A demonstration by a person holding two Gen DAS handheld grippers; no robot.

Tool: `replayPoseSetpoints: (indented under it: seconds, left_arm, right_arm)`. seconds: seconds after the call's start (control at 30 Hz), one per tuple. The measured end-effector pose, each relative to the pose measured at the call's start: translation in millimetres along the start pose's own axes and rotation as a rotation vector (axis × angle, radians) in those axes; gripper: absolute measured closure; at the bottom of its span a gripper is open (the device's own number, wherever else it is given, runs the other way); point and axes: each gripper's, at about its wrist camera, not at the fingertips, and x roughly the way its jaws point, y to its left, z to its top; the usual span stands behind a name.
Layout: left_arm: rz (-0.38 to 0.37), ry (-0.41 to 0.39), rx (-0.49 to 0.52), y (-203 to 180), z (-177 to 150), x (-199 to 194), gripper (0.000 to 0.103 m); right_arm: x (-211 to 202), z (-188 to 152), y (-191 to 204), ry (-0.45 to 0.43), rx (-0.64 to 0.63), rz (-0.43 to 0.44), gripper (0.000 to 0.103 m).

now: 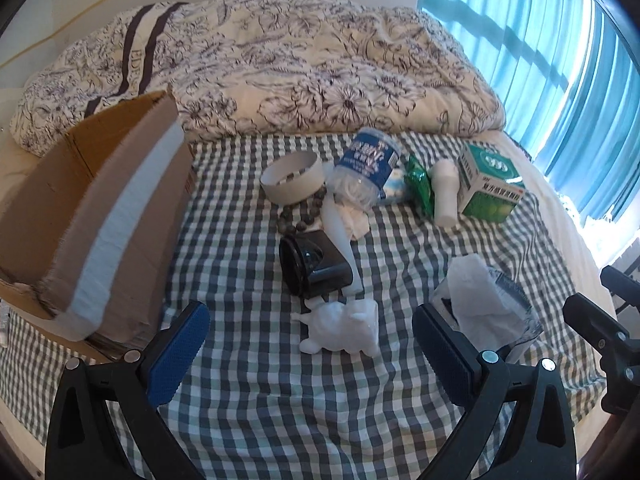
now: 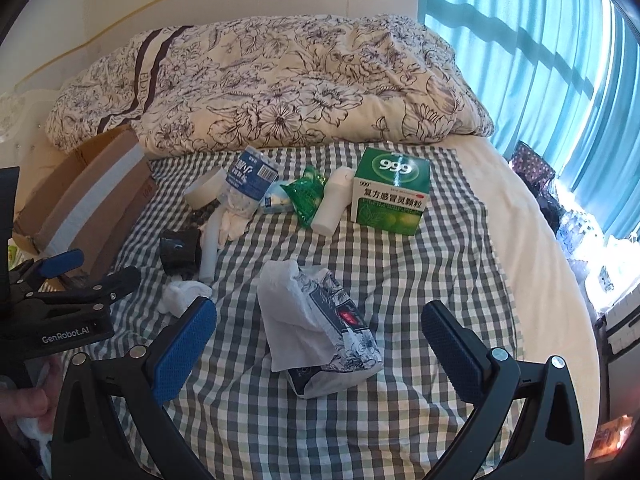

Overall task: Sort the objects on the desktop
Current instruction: 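Grasp the crumpled white-and-navy wipes pack with the right gripper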

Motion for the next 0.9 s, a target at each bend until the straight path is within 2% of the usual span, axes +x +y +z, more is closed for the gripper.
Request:
replayPoseSetpoints:
  seconds: [0.53, 0.9]
  left_arm:
    - [-0.024, 0.120, 0.013, -2.2, -14.7, 63.7, 0.000]
    - [-0.050, 0.172, 0.032, -10.5, -22.9, 93.7, 0.000]
  right_arm:
    - [56.3, -15.7, -9.0, 0.125, -0.001, -0.010, 0.000]
    - [86.8, -22.2, -6.9, 0.164, -0.006, -0.013, 0.000]
